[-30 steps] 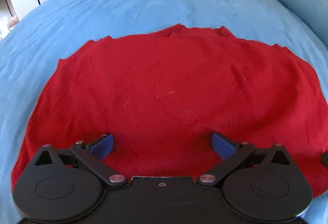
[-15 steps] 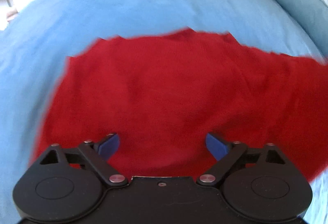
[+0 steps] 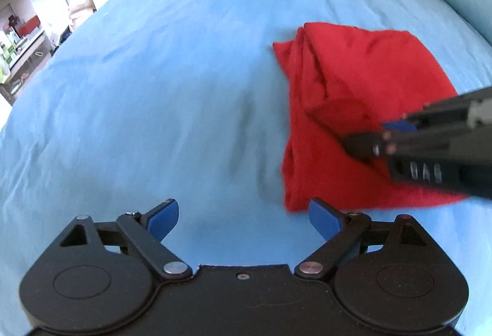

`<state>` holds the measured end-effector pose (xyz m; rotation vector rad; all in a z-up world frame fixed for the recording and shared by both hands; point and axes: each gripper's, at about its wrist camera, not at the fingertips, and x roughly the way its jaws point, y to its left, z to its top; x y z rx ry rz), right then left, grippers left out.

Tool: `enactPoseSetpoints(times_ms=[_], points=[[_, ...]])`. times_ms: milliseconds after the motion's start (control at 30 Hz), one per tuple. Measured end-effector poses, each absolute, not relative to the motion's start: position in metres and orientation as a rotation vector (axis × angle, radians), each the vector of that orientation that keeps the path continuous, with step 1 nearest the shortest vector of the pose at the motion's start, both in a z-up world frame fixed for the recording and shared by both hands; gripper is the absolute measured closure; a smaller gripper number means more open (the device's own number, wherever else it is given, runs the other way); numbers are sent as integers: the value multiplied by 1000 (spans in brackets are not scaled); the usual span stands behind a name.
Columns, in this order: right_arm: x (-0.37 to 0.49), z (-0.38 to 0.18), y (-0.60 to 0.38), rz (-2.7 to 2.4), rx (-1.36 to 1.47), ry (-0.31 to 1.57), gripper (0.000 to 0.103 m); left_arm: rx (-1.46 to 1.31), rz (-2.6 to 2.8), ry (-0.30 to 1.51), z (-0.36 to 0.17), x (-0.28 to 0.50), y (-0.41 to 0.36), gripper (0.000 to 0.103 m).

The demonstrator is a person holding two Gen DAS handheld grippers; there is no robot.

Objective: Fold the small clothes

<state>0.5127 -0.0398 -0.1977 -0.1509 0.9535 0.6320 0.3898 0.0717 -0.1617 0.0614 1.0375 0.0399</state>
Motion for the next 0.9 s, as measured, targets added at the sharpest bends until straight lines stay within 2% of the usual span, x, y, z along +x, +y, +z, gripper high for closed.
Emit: enactPoseSetpoints(times_ms=[67,100,133,267,333,500,567,667,700,733,900], points=[[511,-192,-42,619,-111,937,62,58,16,1034,-162,386,73,9],[510,-186,-46,625,-96,922,41,57,2,1028,-159,383,73,9],[507,-178,-53,629,-83,890,29,57,-17,1017,-157,382,73,9],[491,-140,-87,564,-49,780,17,53,-72,961,-140,378,69,9],[474,-131,-117,458,-44,741,6,37,-100,930,-131,377,66,9],[437,-162,-164,260,-53,844,3,42,-154,878,-121,394,49,12],[424,-180,-170,215,-68,893,3,56,-176,863,-121,406,41,18],[414,-197,-179,164,-37,916,5,60,-195,867,-123,421,34,34],[413,-201,-180,148,1,920,5,61,-198,877,-127,428,32,48],[414,-205,-179,130,43,921,6,62,-200,890,-129,433,31,54],[421,-207,-166,79,143,891,6,81,-215,934,-137,442,30,55]])
